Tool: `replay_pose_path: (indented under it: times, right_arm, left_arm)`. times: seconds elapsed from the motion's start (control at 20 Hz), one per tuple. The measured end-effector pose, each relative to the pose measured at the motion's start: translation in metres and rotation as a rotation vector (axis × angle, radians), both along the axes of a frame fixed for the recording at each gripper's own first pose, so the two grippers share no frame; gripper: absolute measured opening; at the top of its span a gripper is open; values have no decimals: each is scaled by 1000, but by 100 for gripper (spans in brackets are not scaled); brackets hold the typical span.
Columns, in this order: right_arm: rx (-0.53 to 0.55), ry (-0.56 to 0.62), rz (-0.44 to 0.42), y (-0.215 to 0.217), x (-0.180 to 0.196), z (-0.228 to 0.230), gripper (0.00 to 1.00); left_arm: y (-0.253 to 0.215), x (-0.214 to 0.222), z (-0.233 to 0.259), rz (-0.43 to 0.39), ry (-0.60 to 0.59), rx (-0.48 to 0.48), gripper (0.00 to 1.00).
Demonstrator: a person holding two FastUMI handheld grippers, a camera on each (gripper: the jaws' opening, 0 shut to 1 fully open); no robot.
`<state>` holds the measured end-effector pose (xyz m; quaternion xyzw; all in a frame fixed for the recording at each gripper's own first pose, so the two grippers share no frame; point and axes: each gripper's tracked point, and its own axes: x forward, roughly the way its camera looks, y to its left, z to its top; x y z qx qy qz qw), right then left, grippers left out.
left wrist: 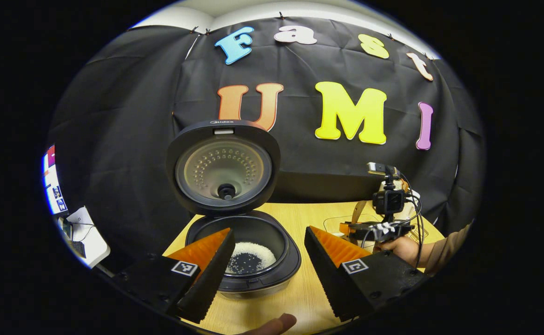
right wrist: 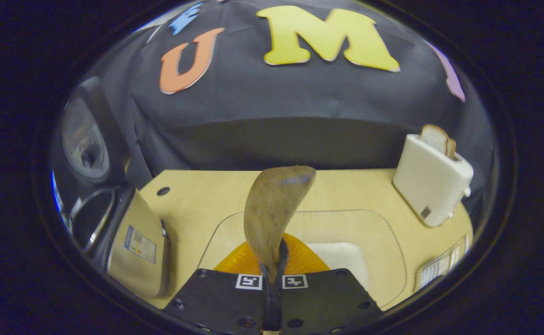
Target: Close the left gripper, press the button to open the rice cooker; take a wooden spoon from the chopstick holder with the right hand, scoop a spoonful of rice and pour it into the rice cooker, then put the wooden spoon back into the chopstick holder.
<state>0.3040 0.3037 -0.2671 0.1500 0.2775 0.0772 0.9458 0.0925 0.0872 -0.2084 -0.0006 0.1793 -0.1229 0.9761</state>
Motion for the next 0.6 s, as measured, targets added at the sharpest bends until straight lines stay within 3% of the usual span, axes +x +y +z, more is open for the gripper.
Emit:
replay_pose_path:
  times: [0.15, 0.25, 0.6]
  right_arm:
    - [338, 138, -129, -16, 1, -11, 1]
    - [499, 191, -181, -27, 2, -17, 1]
    - [652, 188, -176, -30, 4, -13, 1]
  left_arm:
    - [1, -1, 1, 2, 0, 6, 96]
    - [-2, -2, 1, -6, 2, 7, 96]
    - [-5, -4, 7, -23, -18, 36, 96]
